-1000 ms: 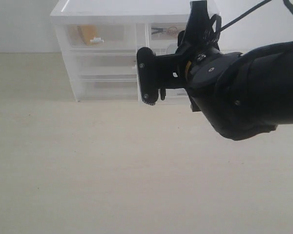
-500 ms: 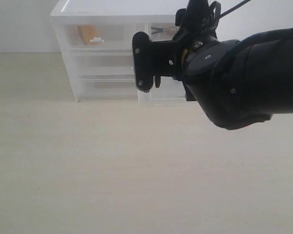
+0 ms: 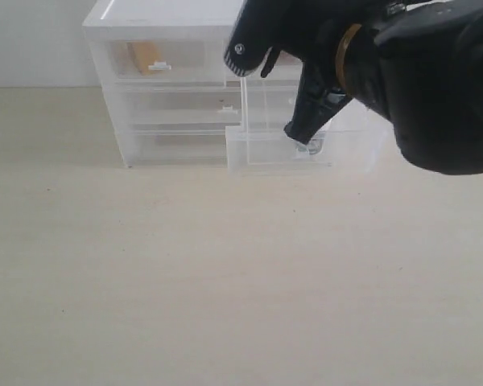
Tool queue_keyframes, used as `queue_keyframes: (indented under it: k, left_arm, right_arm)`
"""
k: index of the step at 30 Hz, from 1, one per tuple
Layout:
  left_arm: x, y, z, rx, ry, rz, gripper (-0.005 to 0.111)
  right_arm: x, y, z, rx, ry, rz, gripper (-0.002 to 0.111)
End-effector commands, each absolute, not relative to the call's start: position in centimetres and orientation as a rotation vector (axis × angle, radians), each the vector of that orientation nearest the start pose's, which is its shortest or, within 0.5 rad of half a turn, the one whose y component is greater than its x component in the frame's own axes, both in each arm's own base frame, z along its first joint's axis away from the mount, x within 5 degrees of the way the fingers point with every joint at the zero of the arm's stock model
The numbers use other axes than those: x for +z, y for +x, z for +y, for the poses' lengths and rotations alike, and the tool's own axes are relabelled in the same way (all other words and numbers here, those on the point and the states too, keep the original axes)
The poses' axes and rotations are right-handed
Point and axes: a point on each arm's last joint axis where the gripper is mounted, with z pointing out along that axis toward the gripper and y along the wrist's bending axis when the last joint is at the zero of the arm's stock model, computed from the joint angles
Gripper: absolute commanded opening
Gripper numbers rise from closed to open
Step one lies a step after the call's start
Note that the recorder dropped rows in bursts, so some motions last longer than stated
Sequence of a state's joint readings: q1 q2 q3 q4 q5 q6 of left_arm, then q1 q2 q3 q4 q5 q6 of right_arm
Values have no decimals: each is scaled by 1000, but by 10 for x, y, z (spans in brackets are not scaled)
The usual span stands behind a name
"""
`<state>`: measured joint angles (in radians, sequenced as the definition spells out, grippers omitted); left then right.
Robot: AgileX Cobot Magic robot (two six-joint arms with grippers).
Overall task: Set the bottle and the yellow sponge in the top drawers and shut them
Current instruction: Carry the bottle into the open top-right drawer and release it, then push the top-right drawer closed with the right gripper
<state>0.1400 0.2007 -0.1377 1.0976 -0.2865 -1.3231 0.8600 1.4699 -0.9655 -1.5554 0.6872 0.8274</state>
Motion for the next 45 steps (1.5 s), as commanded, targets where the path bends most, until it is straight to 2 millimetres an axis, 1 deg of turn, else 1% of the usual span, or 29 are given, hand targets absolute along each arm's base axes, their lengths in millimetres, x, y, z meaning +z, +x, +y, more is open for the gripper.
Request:
queue_keyframes:
  k: [1,3,4,7,8,11,12,15,19,22,25,28,31,32,34,35,36,37,40,41,42,43,44,45]
  left_arm:
    - [258,70,-13,-262,-60,1419,4]
    - [258,70,-13,-262,-60,1419,4]
    - [258,70,-13,-262,-60,1419,4]
    - [258,70,-13,-264,-61,1419,4]
    - [258,70,-13,-264,-61,1419,4]
    - [258,70,-13,-265,-60,1418,4]
    - [258,70,-13,-266,-58,1417,4]
    - [258,70,-13,-266,-58,1417,4]
    - [258,70,-13,-266,-58,1417,4]
    - [258,70,-13,-266,-58,1417,4]
    - [258,70,-13,-266,-58,1417,4]
    - [258,70,-13,-266,-58,1417,4]
    - [258,70,-13,-266,-58,1417,4]
    - [258,70,-13,-264,-56,1417,4]
    - [258,70,-12,-256,-65,1422,4]
    - [258,70,-12,-256,-65,1422,4]
    - [258,70,-13,-257,-64,1421,4]
    - [258,70,-13,-258,-62,1421,4]
    - [258,70,-13,-258,-62,1421,4]
    - [258,70,-13,-263,-60,1419,4]
    - [258,70,-13,-267,-59,1418,4]
    - [258,70,-14,-270,-55,1416,4]
    - [259,70,-14,-274,-51,1414,4]
    - [259,70,-14,-275,-49,1413,4]
  right_arm:
    - [294,242,198,-412,-938,1796,0]
    - [284,238,196,-350,-909,1929,0]
    - [280,236,196,-331,-937,1973,0]
    - [275,229,199,-280,-1053,2018,0]
    - [276,228,198,-281,-1066,2017,0]
    - [279,228,191,-322,-1035,2044,0]
    - [279,230,188,-333,-1025,2049,0]
    - [276,243,182,-258,-968,2061,0]
    - [261,264,174,-196,-916,2109,0]
    - [256,271,178,-138,-929,2081,0]
    - [258,279,185,-76,-936,2028,0]
    - [259,294,187,-100,-905,2041,0]
    - [256,310,196,-109,-893,2057,0]
    - [256,313,198,-129,-892,2068,0]
    - [261,315,194,-183,-862,2102,0]
    - [270,310,188,-209,-832,2118,0]
    - [276,305,183,-202,-809,2127,0]
    - [285,295,178,-169,-795,2131,0]
    - [304,255,169,-55,-884,2080,0]
    - [302,237,167,-4,-919,2090,0]
    - [303,224,164,35,-928,2078,0]
    - [297,213,162,58,-959,2069,0]
    - [294,205,162,84,-982,2027,0]
    - [287,201,161,95,-994,2017,0]
